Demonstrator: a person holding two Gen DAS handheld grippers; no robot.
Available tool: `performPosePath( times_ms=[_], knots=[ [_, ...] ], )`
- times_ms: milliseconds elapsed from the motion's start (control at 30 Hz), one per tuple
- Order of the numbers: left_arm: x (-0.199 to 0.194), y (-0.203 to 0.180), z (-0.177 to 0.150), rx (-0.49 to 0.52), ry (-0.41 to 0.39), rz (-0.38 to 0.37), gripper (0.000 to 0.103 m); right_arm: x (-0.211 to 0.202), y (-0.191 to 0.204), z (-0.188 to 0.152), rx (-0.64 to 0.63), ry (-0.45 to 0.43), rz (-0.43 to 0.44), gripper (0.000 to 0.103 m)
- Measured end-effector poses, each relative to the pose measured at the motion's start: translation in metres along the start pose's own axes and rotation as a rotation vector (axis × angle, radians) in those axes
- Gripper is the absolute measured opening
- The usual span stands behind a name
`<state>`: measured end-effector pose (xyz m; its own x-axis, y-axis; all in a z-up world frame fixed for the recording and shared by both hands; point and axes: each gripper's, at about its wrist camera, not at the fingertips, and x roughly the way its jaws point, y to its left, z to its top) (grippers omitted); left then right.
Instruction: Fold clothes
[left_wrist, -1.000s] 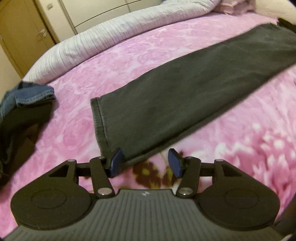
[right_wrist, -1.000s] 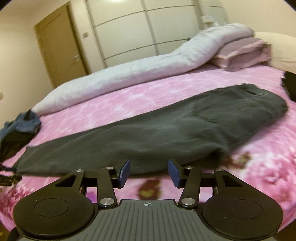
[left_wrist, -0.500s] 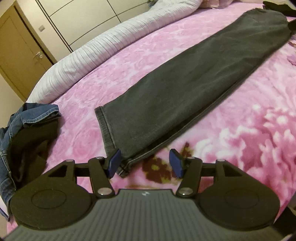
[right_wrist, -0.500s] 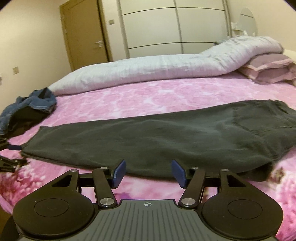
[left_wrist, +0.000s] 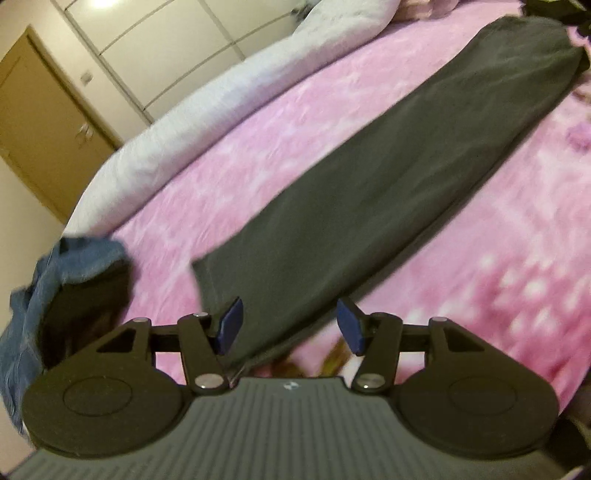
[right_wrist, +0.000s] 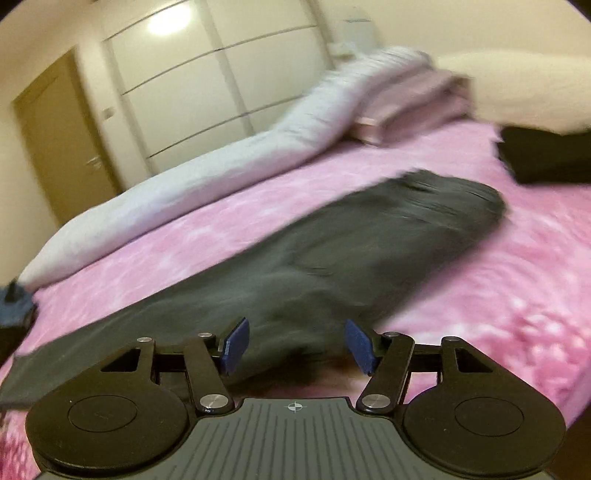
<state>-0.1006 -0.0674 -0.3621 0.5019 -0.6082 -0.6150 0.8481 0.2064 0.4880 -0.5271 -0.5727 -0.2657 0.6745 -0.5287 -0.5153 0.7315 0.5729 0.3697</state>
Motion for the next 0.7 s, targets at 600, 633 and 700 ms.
performPosePath(
  times_ms=[600,633,700],
  knots=[
    [0.001,-0.366,0.213,0.741,-0.598,-0.338,0.064,0.044,-0.142,0.051,0.391,-0.024,-0.002,0.062],
    [0.008,-0.379,0.215,0.778,-0.594,-0.306,0.062,0.047,-0.144,0.053,0.400,-0.017,0.013,0.062],
    [0.021,-0.390,0.218,0.815,-0.580,-0.280,0.032,0.055,-0.151,0.055,0.440,-0.018,0.035,0.063]
  ],
)
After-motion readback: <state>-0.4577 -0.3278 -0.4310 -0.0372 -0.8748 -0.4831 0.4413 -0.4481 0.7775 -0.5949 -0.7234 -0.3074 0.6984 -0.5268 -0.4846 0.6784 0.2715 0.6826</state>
